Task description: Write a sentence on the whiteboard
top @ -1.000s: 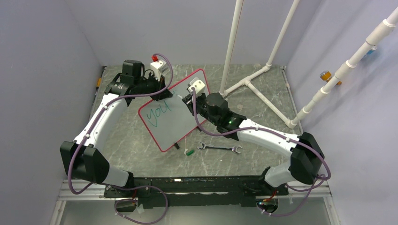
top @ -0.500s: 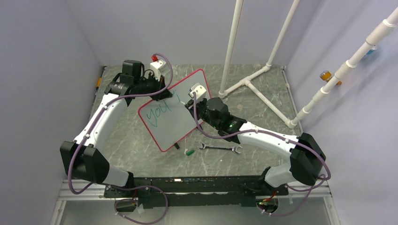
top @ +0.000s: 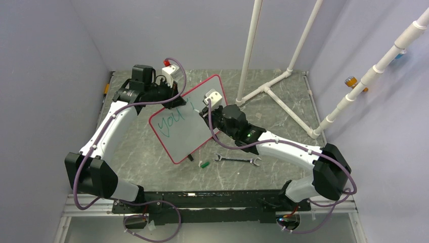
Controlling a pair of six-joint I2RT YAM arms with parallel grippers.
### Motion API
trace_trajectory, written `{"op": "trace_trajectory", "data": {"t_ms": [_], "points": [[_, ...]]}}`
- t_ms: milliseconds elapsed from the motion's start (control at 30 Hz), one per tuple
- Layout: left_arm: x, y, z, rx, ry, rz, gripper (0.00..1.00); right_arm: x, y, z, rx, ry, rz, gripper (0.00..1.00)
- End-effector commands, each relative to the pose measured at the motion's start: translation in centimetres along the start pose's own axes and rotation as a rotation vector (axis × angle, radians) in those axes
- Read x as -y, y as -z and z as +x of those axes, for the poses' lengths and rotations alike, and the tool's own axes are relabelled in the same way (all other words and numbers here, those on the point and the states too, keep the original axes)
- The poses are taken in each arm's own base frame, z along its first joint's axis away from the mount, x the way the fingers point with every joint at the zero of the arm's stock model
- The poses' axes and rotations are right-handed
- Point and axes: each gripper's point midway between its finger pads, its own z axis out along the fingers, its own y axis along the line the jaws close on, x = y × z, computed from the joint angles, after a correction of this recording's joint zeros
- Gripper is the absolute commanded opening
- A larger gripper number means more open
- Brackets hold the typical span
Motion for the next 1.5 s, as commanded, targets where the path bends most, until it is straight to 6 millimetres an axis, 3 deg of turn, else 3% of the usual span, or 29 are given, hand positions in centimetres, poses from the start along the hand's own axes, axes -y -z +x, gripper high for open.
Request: {"op": "trace_trajectory", "data": {"t_ms": [0,933,1300,1467], "points": [[-3.7,0.4,2.3,-0.086,-0.125,-0.166,0.0,0.6,-0.2,-3.6,0.076,0.007,0.024,0.0],[-3.7,0.5,2.2,-0.084,-0.132,-0.171,0.0,1.5,-1.1,-5.5,0.084,0.042,0.069,0.0],[-3.8,0.6,2.1,-0.083,-0.138,-0.181,0.0,2.3,1.9,-8.4,0.157,0.016,0.092,0.0],[-3.8,0.7,2.1,-0.084,-0.137,-0.18,0.0,2.8,3.0,-8.3,0.172,0.003,0.111,0.0]]}}
